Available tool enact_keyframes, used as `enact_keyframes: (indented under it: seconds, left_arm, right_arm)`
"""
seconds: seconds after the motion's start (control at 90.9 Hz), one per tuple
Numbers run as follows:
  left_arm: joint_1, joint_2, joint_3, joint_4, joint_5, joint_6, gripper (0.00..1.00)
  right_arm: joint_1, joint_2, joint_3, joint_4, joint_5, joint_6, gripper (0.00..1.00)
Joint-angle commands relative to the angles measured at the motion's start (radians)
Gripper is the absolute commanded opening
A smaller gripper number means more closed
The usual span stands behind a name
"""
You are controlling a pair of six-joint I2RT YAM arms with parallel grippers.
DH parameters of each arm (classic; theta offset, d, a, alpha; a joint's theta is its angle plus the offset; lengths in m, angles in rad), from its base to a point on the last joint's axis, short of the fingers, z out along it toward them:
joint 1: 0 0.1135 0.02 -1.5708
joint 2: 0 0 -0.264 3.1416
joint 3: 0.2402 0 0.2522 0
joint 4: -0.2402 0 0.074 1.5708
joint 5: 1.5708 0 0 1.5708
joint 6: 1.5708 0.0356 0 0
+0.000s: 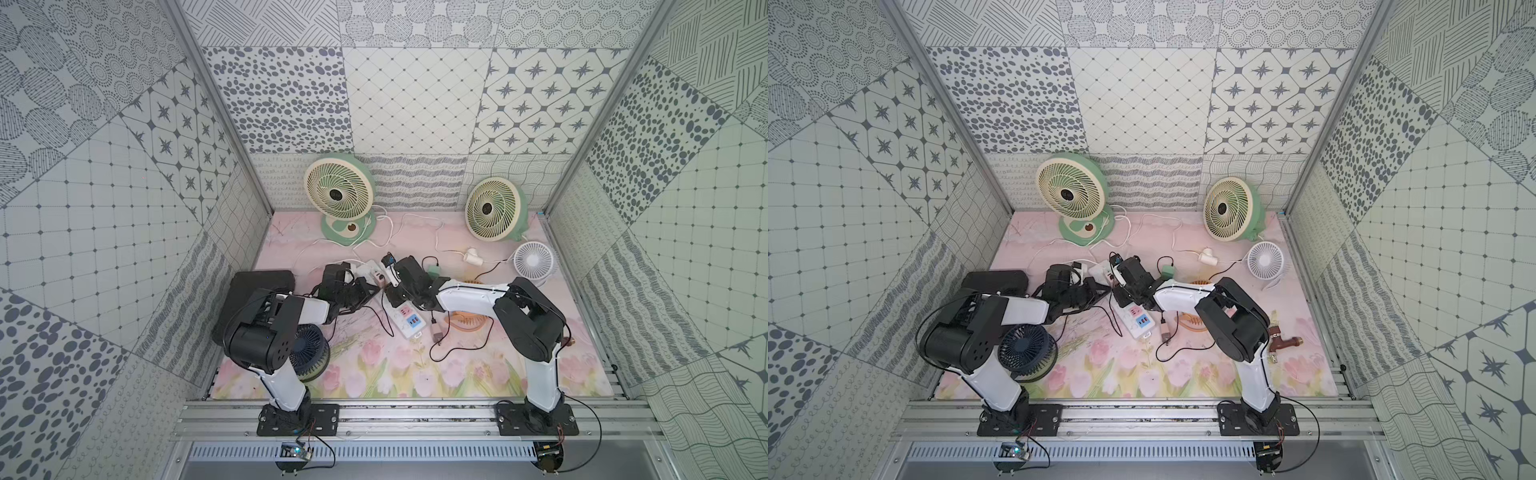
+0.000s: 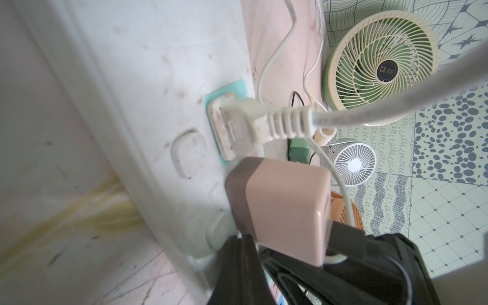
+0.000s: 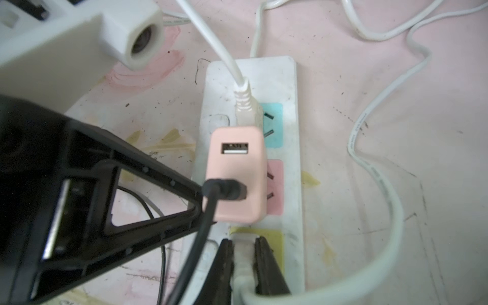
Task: Unplug the desk fan from the power strip
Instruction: Remove the plug from the socket.
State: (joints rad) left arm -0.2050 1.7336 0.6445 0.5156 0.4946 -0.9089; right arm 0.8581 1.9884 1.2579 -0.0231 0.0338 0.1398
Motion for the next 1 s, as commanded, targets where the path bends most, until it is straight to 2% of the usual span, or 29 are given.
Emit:
enact_keyframes:
  seconds: [0.0,0.077,0.198,0.275,0.341,0.462,0.55,0.682,0.748,0.836,0.99]
  left_arm:
    - [0.004,0.015,-0.008,-0.117,-0.039,0.024,0.00]
    - [0.003,0.014,-0.008,-0.117,-0.039,0.024,0.00]
    - [0.004,0.011,-0.009,-0.119,-0.040,0.025,0.00]
    - [0.004,0.010,-0.009,-0.120,-0.039,0.024,0.00]
    - [0.003,0.010,-0.008,-0.118,-0.039,0.025,0.00]
    - [0.003,0.010,-0.008,-0.117,-0.040,0.024,0.00]
    - [0.003,0.010,-0.009,-0.117,-0.041,0.024,0.00]
    - [0.003,0.009,-0.010,-0.120,-0.041,0.028,0.00]
    - [0.004,0.009,-0.009,-0.120,-0.041,0.028,0.00]
    - [0.003,0.010,-0.009,-0.118,-0.040,0.026,0.00]
    - [0.003,0.010,-0.007,-0.116,-0.039,0.025,0.00]
  right_arm:
    - [0.060,-0.011,0.054,0.018,0.113,-0.084,0.03]
    - [0.053,-0.012,0.047,0.027,0.100,-0.064,0.03]
    - [-0.013,-0.036,-0.002,0.098,-0.066,0.049,0.03]
    - [-0.034,-0.041,-0.014,0.132,-0.116,0.085,0.03]
    - [-0.020,-0.037,0.004,0.111,-0.091,0.055,0.03]
    - [0.047,-0.019,0.050,0.036,0.054,-0.051,0.03]
    - [0.049,-0.019,0.050,0.031,0.081,-0.045,0.03]
    - [-0.034,-0.050,-0.018,0.127,-0.095,0.093,0.03]
    - [-0.052,-0.052,-0.027,0.140,-0.129,0.115,0.03]
    - [-0.023,-0.043,0.006,0.092,-0.086,0.055,0.03]
    - [0.060,-0.013,0.066,0.005,0.098,-0.078,0.03]
